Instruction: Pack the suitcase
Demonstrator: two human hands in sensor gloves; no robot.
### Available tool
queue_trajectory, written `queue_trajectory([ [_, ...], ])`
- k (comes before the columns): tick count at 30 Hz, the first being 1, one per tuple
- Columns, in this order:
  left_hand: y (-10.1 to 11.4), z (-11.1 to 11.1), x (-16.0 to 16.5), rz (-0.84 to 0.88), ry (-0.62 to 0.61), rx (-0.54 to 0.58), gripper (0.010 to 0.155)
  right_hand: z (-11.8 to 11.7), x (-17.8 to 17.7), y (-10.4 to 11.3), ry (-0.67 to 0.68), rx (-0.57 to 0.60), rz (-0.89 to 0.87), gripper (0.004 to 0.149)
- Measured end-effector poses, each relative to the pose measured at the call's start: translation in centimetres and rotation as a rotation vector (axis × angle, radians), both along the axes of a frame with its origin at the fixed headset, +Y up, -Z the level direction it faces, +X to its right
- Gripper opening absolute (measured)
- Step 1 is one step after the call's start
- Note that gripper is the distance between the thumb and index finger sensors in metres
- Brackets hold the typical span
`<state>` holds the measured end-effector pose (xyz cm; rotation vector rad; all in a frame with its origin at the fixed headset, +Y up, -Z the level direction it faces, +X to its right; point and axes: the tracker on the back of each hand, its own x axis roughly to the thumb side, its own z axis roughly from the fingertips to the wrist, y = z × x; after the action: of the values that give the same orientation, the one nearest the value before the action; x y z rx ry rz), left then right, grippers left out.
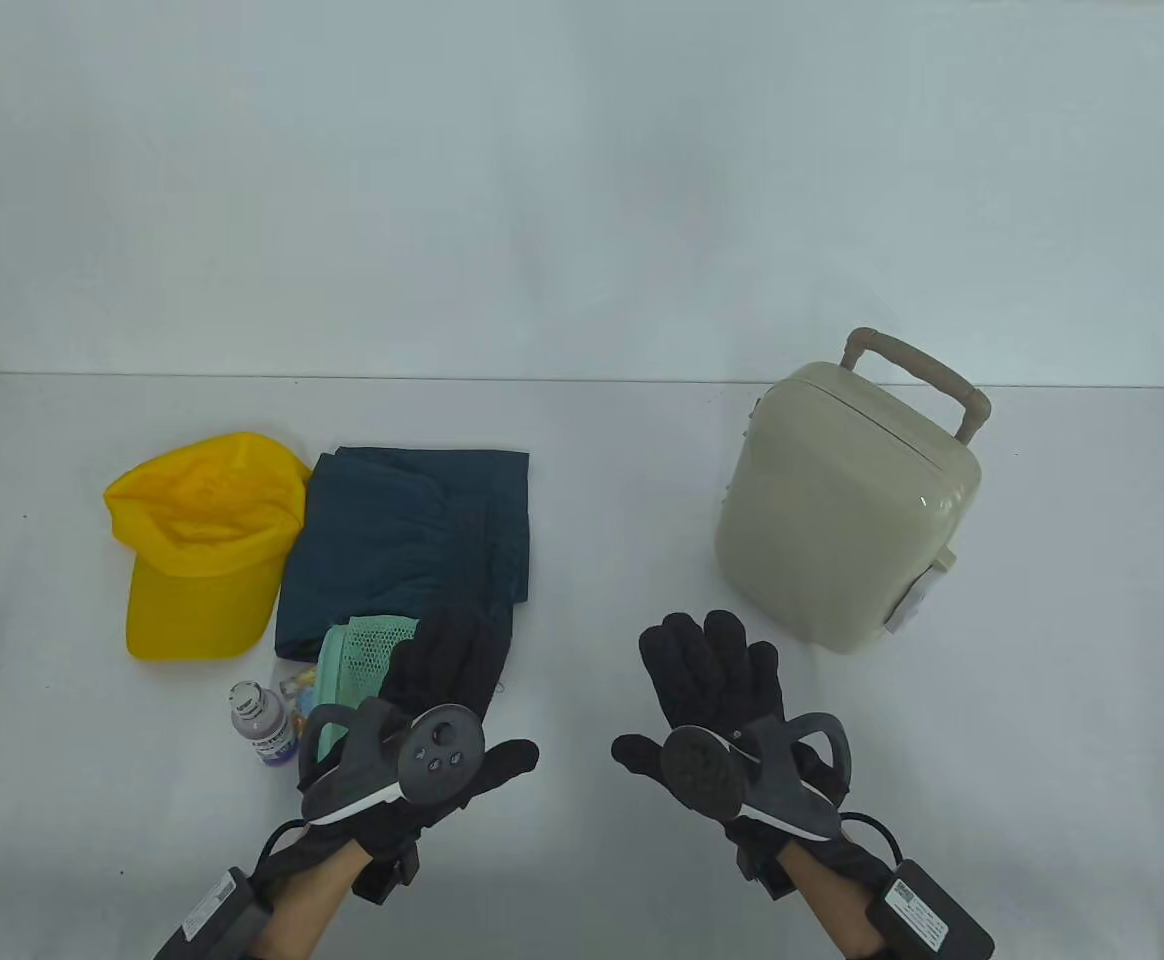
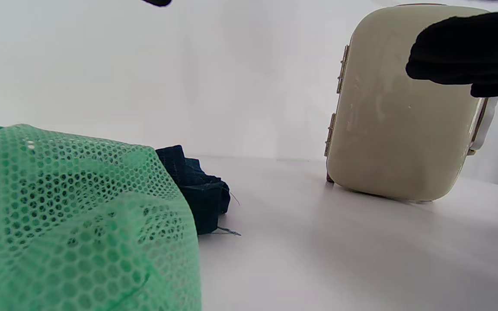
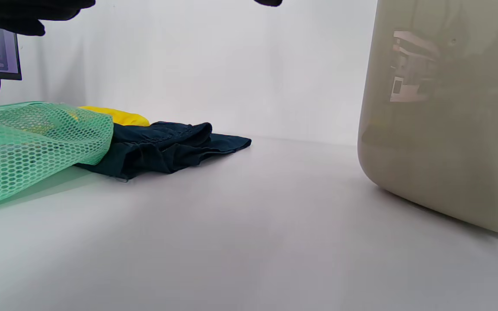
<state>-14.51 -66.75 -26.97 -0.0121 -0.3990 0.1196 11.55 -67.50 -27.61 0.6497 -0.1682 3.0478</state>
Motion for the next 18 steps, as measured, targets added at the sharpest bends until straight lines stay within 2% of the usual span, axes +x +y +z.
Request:
queue_trajectory([
  [18, 0.05, 0.05, -0.24, 0.01, 0.003, 0.002, 0.097, 0.1, -0.27, -0.15, 0.002, -0.04, 0.024, 0.092],
])
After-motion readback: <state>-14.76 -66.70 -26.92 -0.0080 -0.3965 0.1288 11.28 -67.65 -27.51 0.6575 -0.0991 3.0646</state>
